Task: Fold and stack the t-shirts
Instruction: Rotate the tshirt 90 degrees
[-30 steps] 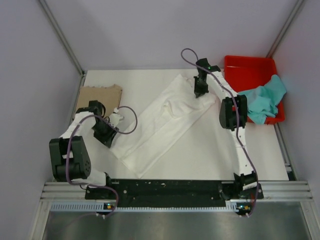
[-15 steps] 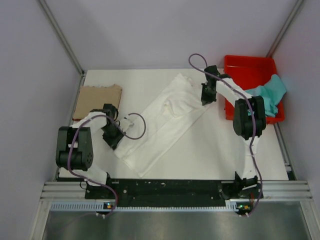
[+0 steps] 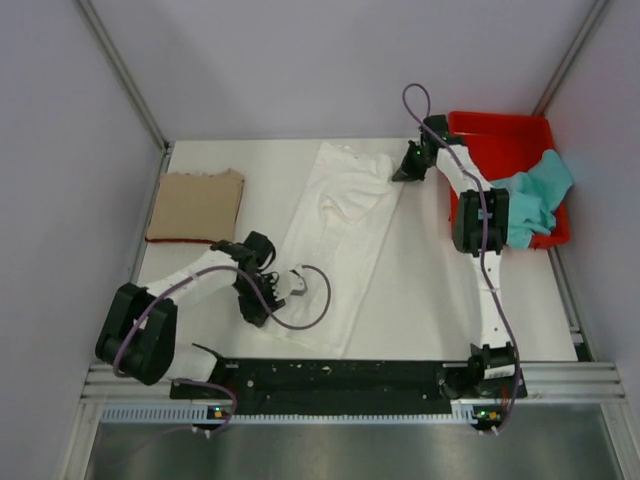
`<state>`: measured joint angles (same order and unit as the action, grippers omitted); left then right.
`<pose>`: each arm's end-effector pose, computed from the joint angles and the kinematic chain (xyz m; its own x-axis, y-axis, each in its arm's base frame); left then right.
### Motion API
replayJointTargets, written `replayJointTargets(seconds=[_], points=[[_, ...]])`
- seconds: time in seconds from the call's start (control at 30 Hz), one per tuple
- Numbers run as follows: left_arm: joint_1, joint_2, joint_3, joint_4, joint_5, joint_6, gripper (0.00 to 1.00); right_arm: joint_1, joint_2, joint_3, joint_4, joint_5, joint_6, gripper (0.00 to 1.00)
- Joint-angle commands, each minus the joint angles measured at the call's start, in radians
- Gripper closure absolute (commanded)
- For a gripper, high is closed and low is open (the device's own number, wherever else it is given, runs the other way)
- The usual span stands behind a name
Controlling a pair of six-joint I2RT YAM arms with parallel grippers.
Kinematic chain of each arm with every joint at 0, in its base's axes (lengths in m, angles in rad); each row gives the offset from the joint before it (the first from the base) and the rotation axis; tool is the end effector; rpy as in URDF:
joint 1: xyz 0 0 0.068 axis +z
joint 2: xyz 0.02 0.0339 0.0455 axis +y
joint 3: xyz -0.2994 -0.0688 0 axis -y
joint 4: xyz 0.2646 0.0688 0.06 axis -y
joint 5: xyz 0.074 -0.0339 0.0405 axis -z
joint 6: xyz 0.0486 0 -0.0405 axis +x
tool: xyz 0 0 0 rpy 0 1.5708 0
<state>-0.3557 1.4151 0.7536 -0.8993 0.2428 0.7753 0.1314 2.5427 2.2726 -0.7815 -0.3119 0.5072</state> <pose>0.2026 -0.0877 0.1729 -0.4313 0.8850 -0.1754 0.8991 0.4055 -0.1647 0.5909 0.0931 0.1651 -0.8863 0.3492 -0.3043 0.1771 0.8626 0.4739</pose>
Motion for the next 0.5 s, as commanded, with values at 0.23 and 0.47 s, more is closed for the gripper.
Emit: replayJointTargets(seconds=[0.23, 0.47], points=[[-0.108, -0.179, 0.207, -0.283, 0.385, 0.171, 0.57, -0.001, -0.213, -0.002, 0.315, -0.315, -0.103, 0.66], [-0.092, -0.252, 0.058, -0.05, 0.329, 0.217, 0.43, 0.154, -0.833, -0.811, 0.572, -0.407, -0.531, 0.46]])
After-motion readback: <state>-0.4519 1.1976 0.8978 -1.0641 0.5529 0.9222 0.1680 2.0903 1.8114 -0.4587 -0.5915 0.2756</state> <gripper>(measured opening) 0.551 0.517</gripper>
